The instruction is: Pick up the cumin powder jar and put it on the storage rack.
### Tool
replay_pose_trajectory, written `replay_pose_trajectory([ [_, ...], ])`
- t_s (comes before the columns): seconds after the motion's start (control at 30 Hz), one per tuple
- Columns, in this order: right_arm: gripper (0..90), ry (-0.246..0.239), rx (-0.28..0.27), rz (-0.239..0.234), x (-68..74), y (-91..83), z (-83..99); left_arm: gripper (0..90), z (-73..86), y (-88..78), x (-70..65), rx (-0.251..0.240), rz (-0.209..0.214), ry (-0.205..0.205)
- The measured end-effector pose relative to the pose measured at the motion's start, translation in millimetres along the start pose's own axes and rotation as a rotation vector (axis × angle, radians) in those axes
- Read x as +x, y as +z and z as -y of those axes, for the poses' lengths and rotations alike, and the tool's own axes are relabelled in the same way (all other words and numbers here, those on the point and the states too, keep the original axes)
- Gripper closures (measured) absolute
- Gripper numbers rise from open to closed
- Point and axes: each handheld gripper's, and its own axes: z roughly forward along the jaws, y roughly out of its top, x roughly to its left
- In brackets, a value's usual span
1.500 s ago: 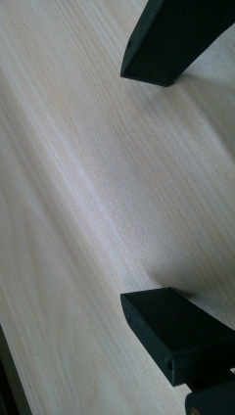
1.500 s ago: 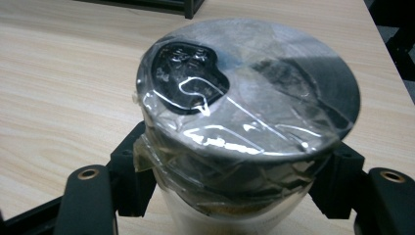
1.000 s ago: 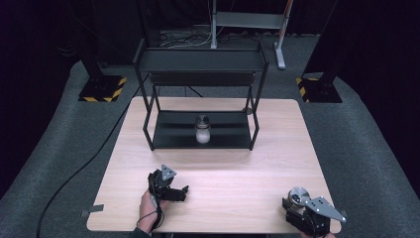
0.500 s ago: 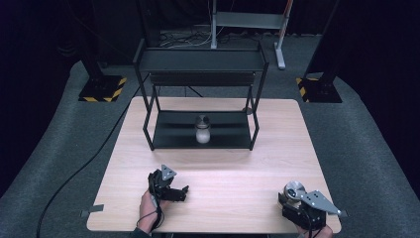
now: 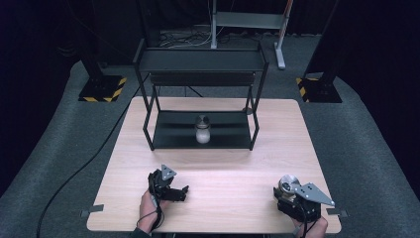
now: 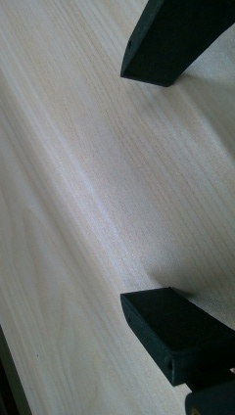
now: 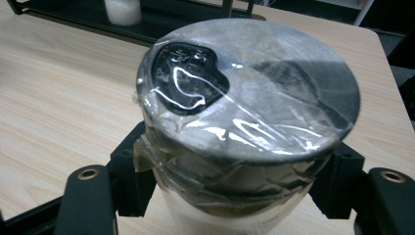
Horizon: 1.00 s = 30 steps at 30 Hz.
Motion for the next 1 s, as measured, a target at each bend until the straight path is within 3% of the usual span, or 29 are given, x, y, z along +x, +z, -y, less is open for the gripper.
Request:
replay_pose_trajectory([
  [1.0, 29.9, -0.065, 0.004, -0.062, 2.3, 32.0, -26.5, 0.4, 0.0, 0.0, 0.1, 0.000, 0.000, 0.000],
])
